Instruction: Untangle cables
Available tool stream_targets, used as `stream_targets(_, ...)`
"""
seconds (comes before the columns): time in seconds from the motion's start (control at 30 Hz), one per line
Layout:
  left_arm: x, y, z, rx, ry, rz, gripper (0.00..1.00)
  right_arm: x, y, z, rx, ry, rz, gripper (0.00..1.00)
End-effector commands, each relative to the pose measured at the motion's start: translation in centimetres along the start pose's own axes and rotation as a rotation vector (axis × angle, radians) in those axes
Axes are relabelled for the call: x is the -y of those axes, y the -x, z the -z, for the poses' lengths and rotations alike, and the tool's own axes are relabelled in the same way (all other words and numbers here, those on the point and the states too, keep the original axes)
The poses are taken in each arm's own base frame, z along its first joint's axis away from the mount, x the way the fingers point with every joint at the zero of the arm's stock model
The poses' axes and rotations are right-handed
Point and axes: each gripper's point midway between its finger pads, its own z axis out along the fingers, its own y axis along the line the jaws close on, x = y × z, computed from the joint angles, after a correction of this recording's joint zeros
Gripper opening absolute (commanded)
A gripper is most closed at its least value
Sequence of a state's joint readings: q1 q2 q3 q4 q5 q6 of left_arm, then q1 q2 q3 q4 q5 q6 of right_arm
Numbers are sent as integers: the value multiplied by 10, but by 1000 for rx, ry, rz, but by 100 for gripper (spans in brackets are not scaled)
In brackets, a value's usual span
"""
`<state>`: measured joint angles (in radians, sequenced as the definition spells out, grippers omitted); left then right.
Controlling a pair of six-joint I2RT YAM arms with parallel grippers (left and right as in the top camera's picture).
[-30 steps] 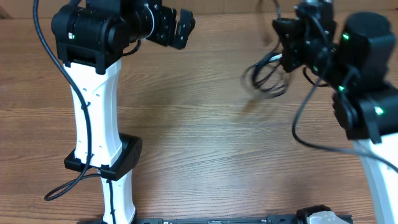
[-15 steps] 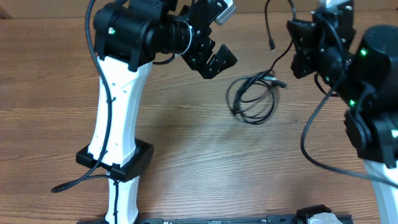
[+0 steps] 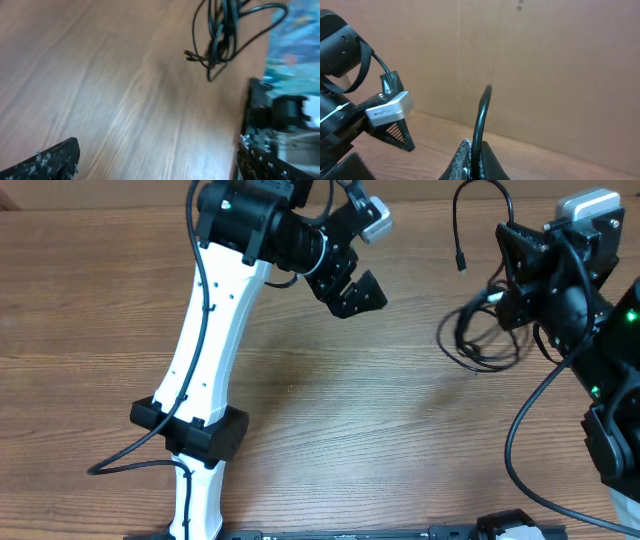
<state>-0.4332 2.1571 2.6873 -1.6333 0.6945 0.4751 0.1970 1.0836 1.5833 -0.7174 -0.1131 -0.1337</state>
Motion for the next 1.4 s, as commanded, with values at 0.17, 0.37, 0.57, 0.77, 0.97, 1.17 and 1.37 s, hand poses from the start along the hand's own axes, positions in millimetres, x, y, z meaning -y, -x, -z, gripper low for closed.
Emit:
stream_targets(0.17, 29, 3, -24, 23, -164, -102, 100, 3, 10, 7, 31, -17, -4, 4)
stream_targets(0.37, 31, 3, -49, 14, -187, -130, 100, 3, 10, 8, 30, -17, -3, 4)
stream_targets(0.57, 29, -4, -66, -6, -206, -125, 60, 2, 11, 10, 34, -17, -2, 4)
stream_targets(0.77, 24, -15, -78, -33, -220, -97, 4, 3, 12, 12, 39, -21, -2, 4)
stream_targets(0.97, 22, -10, -77, -16, -211, -92, 4, 5, 9, 12, 26, -31, -3, 4)
stream_targets(1.17, 23, -8, -77, -9, -215, -84, 42, 5, 8, 12, 25, -32, -3, 5)
stream_targets(1.37, 23, -9, -78, -16, -208, -80, 70, 5, 8, 12, 24, -32, 0, 16)
